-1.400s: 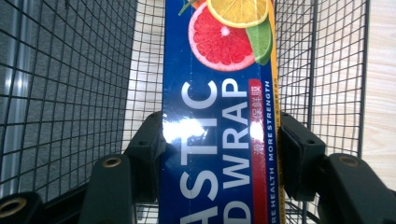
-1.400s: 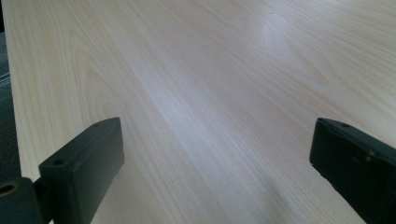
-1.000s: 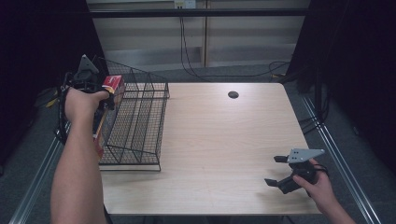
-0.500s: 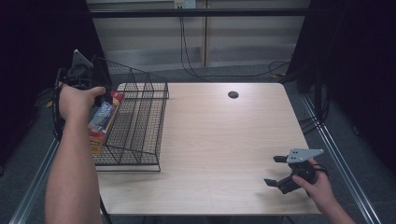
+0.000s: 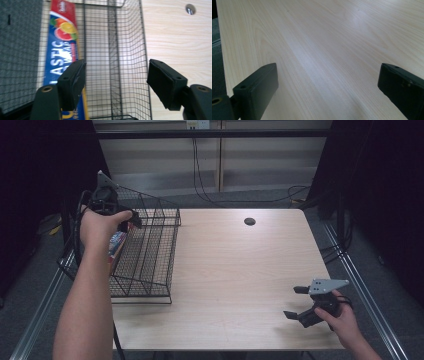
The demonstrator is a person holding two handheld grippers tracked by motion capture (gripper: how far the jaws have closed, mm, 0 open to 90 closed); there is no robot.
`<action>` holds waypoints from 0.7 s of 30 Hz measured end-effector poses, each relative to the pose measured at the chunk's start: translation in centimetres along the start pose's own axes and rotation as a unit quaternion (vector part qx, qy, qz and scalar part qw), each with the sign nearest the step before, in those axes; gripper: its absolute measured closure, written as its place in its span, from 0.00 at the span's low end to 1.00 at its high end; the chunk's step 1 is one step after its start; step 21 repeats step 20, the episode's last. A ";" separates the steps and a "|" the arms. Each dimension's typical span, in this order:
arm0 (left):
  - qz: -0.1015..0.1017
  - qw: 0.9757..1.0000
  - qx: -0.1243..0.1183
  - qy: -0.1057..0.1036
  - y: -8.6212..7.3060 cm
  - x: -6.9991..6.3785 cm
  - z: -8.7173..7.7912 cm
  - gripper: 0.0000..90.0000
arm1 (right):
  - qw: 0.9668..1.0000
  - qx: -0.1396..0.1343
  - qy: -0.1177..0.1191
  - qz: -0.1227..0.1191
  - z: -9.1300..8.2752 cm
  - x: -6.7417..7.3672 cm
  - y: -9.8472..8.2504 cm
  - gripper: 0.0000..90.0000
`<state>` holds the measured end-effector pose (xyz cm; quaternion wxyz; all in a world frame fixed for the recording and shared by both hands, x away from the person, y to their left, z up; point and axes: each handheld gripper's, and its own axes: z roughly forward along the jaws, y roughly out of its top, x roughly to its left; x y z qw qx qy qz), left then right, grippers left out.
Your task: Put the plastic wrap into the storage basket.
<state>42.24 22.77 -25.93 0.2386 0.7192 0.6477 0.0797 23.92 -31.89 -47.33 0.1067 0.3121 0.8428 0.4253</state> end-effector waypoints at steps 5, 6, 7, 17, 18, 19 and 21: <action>0.017 0.999 -0.019 -0.029 -0.4 -1.2 0.5 0.28 | 1.000 0.000 -0.003 0.001 -0.1 0.0 0.0 0.03; 0.022 0.999 -0.022 -0.032 -0.5 -1.5 0.7 0.28 | 1.000 -0.002 -0.002 0.002 -0.1 0.0 0.0 0.03; 0.024 0.999 -0.022 -0.034 -0.6 -1.7 0.8 0.27 | 1.000 -0.002 -0.002 0.002 -0.1 0.0 0.0 0.03; 0.081 0.994 -0.035 -0.072 -2.2 -4.3 2.6 0.20 | 1.000 -0.001 -0.003 0.001 -0.1 0.0 0.0 0.03; 0.083 0.993 -0.034 -0.077 -2.3 -4.5 2.7 0.20 | 1.000 -0.001 -0.003 0.000 -0.1 0.0 0.0 0.03; 0.087 0.993 -0.033 -0.077 -2.4 -4.7 2.8 0.20 | 1.000 -0.001 -0.004 0.000 -0.1 0.1 0.0 0.03; 0.092 0.992 -0.034 -0.076 -2.4 -4.9 2.9 0.20 | 1.000 -0.001 -0.004 0.000 -0.1 0.1 0.0 0.03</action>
